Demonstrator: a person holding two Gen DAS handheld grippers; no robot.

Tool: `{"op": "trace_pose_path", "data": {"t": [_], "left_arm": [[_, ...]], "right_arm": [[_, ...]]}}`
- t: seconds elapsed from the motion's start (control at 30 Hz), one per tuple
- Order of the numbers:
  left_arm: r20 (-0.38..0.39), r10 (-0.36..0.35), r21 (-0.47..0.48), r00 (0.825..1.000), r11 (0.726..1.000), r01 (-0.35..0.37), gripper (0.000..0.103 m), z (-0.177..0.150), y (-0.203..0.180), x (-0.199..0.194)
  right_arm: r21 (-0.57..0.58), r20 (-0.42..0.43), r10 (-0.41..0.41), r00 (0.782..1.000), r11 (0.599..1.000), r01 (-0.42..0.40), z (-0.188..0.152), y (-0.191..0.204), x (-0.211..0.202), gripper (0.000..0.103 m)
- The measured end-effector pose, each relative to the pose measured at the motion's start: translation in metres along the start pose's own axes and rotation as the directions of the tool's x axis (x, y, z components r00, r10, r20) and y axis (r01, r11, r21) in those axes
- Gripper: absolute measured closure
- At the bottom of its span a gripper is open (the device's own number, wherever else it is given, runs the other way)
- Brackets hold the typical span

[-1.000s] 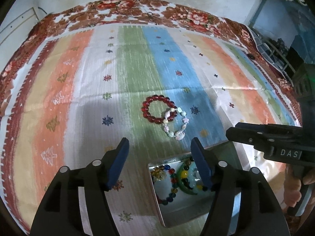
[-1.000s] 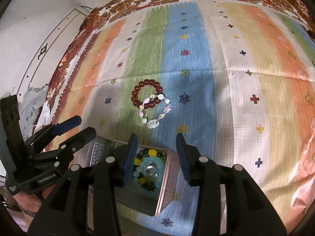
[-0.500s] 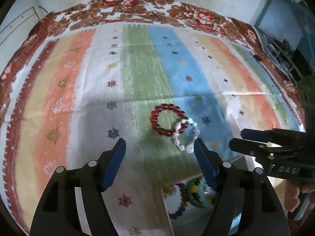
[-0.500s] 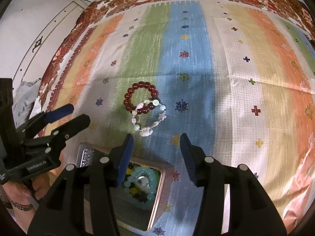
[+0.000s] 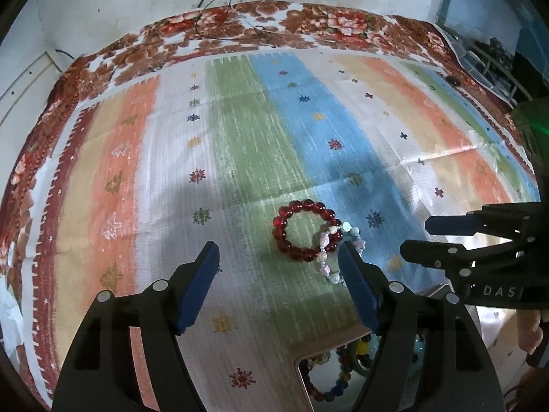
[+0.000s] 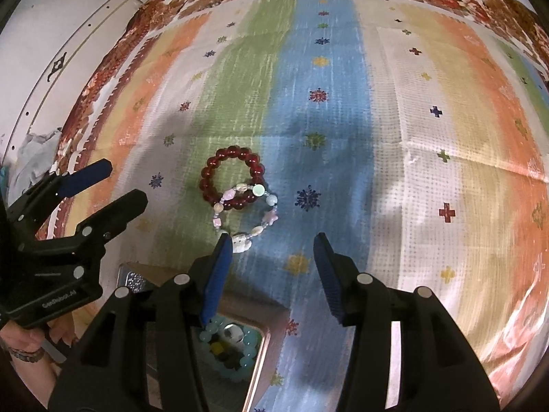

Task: Organize jewelry

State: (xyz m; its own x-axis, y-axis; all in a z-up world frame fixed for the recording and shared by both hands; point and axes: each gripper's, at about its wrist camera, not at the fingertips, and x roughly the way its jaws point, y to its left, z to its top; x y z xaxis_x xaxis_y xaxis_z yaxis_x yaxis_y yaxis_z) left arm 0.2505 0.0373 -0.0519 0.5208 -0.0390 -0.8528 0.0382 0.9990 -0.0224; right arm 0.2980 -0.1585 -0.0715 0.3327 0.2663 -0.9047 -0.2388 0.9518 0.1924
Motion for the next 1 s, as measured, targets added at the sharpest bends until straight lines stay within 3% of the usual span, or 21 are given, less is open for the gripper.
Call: {"op": "trace_pose_path", "data": {"t": [0.23, 0.37, 0.47, 0.67, 1.0], "left_arm": [[-0.047, -0.068, -0.069, 0.997, 0.996, 0.064, 0.031, 0.006, 0.011, 0.017], [-0.074, -0.019, -0.060, 0.997, 0.998, 0.015, 0.031, 0.010, 0.015, 0.035], [-0.102, -0.030, -0.070, 0.994, 0.997, 0.023, 0.032, 0.012, 0.018, 0.045], [-0.140, -0.112, -0.119, 0.984, 0.988, 0.095, 0.033, 0.019, 0.021, 0.060], [-0.205, -0.103, -0.137, 0.973, 0.988, 0.076, 0.050, 0.021, 0.028, 0.088]], "right_arm": [[-0.011, -0.034, 0.002, 0.999, 1.000, -0.003, 0.011, -0.002, 0.014, 0.052], [-0.013, -0.056, -0.007, 0.998, 1.000, 0.006, 0.013, -0.005, 0.024, 0.052], [-0.017, -0.060, -0.008, 0.998, 1.000, 0.007, 0.014, -0.005, 0.026, 0.052], [0.008, -0.094, -0.001, 0.996, 1.000, 0.002, 0.021, -0.012, 0.041, 0.052], [-0.044, -0.144, -0.003, 0.990, 0.999, -0.003, 0.029, 0.000, 0.064, 0.057]]}}
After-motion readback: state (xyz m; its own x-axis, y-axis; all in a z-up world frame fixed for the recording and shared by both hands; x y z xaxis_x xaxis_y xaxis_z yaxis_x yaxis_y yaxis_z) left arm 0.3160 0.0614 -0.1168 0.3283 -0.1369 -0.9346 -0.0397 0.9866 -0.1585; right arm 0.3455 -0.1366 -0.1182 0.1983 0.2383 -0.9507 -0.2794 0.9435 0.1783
